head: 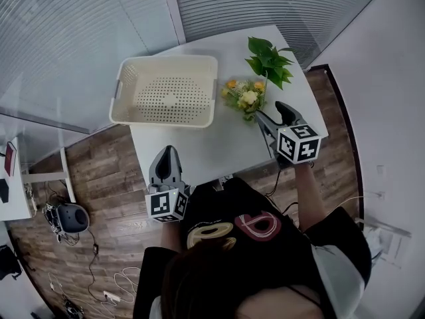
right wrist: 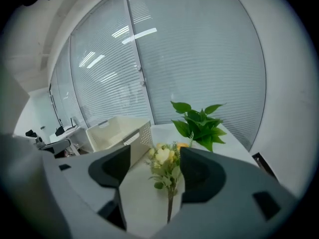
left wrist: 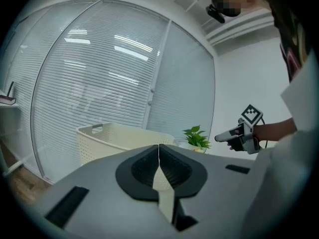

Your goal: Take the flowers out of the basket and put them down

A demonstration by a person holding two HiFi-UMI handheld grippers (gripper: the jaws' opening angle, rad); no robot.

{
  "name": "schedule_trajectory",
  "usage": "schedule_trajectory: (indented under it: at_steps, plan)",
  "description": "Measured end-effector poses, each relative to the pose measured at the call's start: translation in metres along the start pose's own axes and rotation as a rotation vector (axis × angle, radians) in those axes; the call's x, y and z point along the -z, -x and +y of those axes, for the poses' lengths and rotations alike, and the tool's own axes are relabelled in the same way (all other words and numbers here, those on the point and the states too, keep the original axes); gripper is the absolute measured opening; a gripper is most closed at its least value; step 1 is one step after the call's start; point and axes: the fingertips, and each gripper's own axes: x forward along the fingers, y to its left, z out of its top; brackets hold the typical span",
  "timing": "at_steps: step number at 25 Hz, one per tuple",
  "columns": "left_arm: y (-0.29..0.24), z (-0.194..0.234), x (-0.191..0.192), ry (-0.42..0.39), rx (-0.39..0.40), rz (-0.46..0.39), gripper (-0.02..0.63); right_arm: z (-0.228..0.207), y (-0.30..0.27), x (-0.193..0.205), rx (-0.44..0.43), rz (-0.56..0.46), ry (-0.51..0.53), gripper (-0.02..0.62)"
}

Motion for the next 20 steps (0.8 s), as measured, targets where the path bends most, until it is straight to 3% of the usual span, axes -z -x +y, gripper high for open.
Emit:
schedule_trajectory:
  at_steps: [6, 12, 16, 20]
  plan:
    - [-0.004, -0.011, -0.013, -0.004, 0.040, -0.040, 0.018, 0.032, 0.009, -0.013, -0.080, -0.079, -0.074, 0.307]
    - [-0.006, -0.022, -0.026, -0.006, 0.079, -0.072, 0.018, 0.070, 0.012, -0.011, -0.103, -0.133, -0.002, 0.305]
    - [-0.006, -0.033, -0.037, -0.025, 0.110, -0.093, 0.018, 0.099, 0.009, -0.008, -0.123, -0.125, 0.158, 0.304]
    - [-0.003, -0.044, -0.049, -0.021, 0.135, -0.121, 0.018, 0.124, 0.013, -0.006, -0.162, -0.155, 0.167, 0.258]
